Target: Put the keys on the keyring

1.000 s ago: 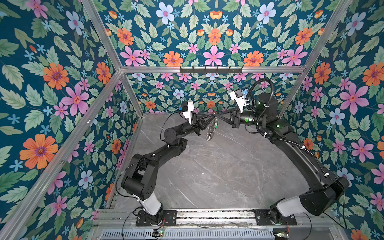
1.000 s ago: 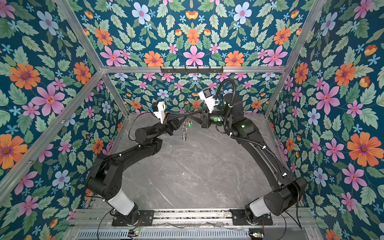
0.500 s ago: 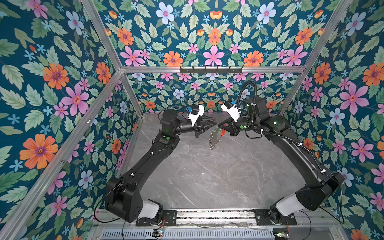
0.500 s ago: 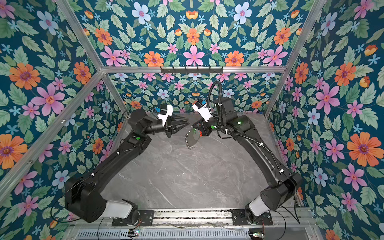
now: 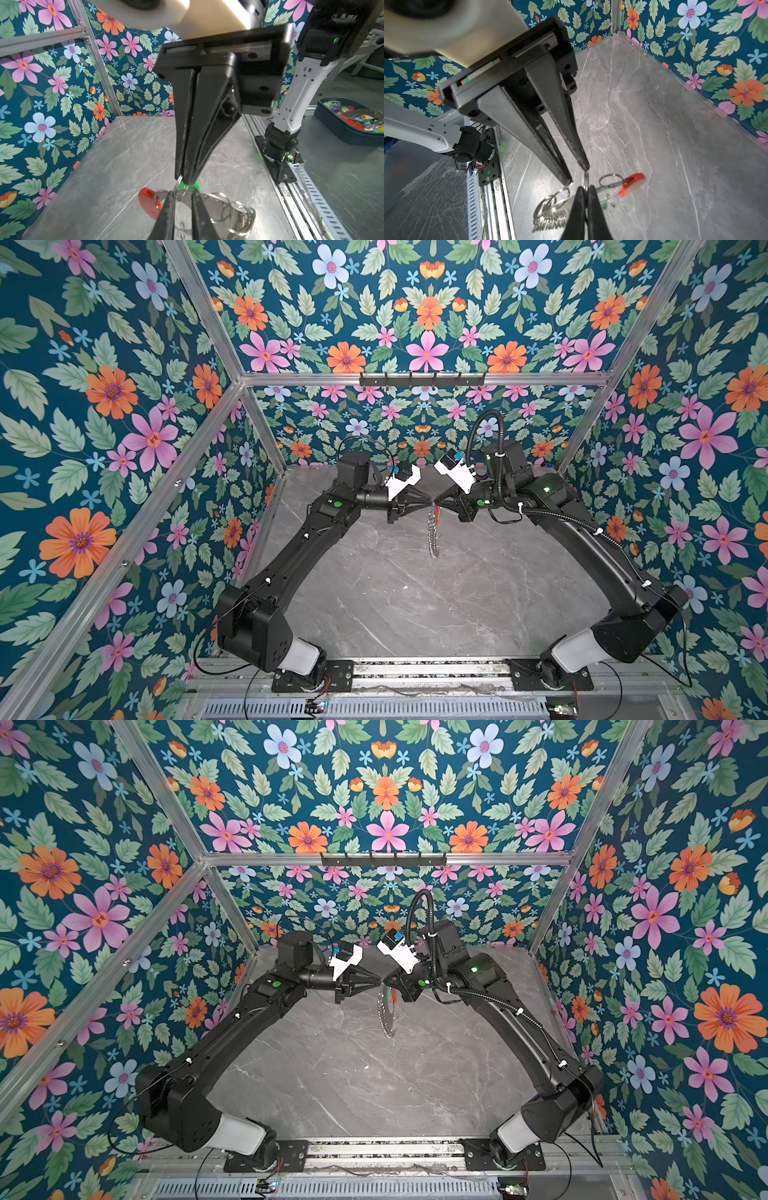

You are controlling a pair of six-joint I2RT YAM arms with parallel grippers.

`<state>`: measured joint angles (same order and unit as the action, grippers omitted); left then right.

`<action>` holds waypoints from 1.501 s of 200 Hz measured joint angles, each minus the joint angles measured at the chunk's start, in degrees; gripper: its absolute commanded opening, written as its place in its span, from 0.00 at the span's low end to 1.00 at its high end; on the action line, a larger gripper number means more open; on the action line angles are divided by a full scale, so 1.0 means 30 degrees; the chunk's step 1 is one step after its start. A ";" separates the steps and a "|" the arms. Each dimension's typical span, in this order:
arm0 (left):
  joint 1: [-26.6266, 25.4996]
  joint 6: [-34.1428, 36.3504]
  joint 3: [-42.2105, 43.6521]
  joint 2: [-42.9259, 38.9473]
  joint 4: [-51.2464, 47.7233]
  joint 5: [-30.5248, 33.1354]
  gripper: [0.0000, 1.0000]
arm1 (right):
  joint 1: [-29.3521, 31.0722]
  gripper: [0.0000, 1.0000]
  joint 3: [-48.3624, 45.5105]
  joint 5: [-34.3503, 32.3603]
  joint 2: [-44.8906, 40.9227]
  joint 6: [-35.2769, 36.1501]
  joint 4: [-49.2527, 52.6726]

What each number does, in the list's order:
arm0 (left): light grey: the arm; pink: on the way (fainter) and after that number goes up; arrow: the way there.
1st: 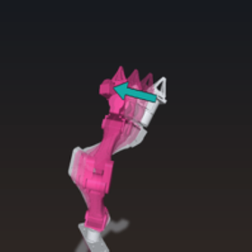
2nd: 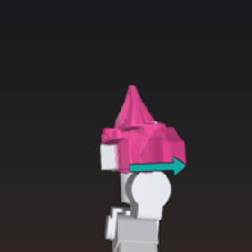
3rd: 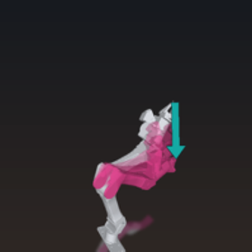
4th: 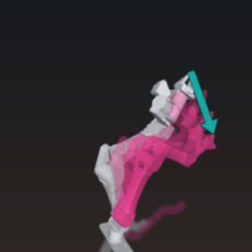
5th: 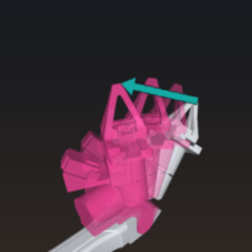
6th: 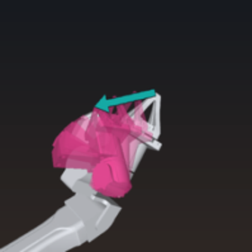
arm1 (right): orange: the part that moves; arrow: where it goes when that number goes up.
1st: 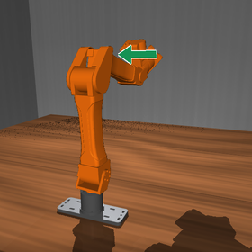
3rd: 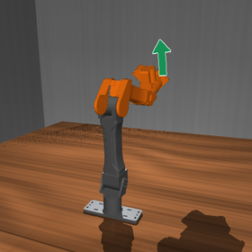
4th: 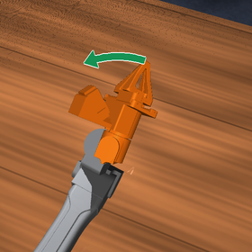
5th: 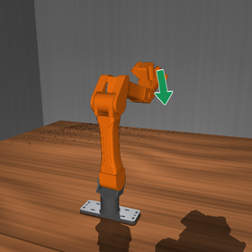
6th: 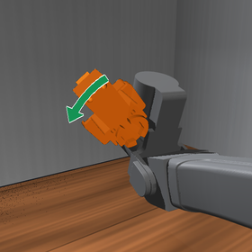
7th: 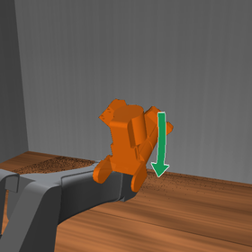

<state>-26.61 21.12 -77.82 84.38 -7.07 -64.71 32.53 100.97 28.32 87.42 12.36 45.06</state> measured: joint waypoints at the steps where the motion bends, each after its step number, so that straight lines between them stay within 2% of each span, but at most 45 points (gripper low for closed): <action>1: 0.0000 -0.0007 0.0000 0.0000 0.0007 -0.0015 0.17 | 0.0007 0.00 0.0000 0.0000 0.0000 0.0000 0.0000; 29: 0.0000 -0.0036 0.0015 -0.0007 0.0168 -0.0153 0.16 | 0.0102 0.00 0.0007 0.0022 -0.0022 -0.0007 0.0007; 66: 0.0000 -0.0160 0.0080 0.0000 0.0430 -0.0299 0.26 | 0.0153 0.00 0.0036 0.0095 -0.0080 -0.0015 -0.0036; 109: 0.0000 -0.0379 0.0153 0.0007 0.0641 -0.0219 0.28 | 0.0189 0.00 -0.0022 0.0408 -0.0306 -0.0022 -0.0117; 230: 0.0015 -0.1428 0.0226 0.0219 0.1690 -0.1246 0.00 | 0.0168 0.00 0.0131 0.0699 -0.0291 -0.0321 -0.0124; 283: 0.0044 -0.2091 0.0474 0.0277 0.2601 -0.1661 0.00 | 0.0168 0.00 0.0401 0.0765 -0.0160 -0.0597 0.0007; 300: 0.0066 -0.3351 0.1319 0.0095 0.4335 -0.1574 0.00 | 0.0168 0.00 0.0342 0.0714 -0.0168 -0.1013 -0.0051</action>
<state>-26.41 11.07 -73.87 84.66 5.93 -69.43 33.04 102.00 30.46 86.91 9.32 44.91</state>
